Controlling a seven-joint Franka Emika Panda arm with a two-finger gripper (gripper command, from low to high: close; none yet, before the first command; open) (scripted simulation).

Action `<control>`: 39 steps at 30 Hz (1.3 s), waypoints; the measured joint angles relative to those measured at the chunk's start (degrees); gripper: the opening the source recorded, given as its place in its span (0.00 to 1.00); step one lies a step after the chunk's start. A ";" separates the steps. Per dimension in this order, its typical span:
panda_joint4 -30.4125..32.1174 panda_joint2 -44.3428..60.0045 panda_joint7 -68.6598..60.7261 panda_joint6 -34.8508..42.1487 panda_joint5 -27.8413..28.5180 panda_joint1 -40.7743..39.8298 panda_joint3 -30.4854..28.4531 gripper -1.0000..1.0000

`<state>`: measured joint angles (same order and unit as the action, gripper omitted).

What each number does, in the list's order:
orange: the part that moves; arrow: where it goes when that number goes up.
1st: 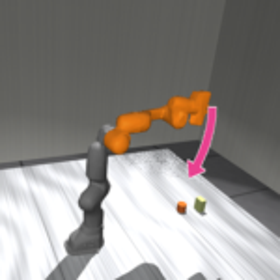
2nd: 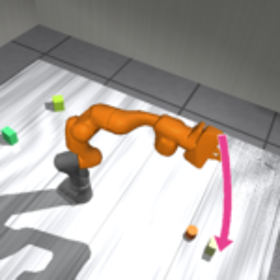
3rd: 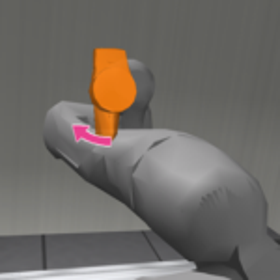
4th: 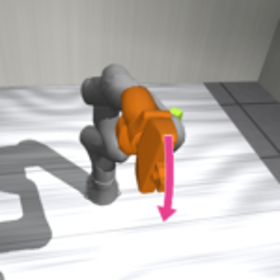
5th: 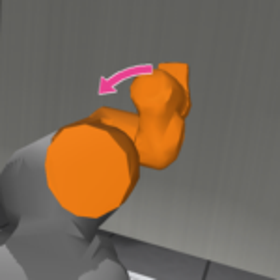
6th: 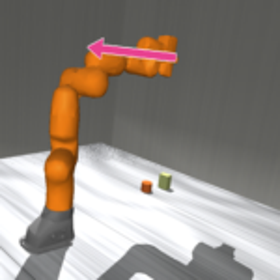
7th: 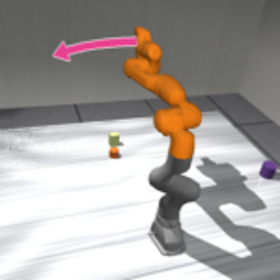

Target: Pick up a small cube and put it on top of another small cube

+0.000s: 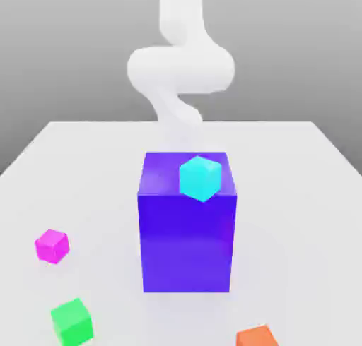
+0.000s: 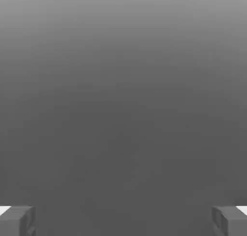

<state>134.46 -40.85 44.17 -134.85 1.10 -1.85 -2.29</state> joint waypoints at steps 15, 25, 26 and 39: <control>16.67 31.26 -14.57 -19.51 1.29 -10.24 -18.81 0.50; 22.00 53.10 -34.39 -33.11 -16.84 -23.56 -14.02 0.50; 21.53 55.14 -36.00 -34.67 -18.89 -25.69 -11.45 0.50; 22.34 52.19 -32.32 -32.61 -13.95 -25.69 -12.60 0.00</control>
<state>156.80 11.33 11.85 -167.46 -12.84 -27.53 -14.89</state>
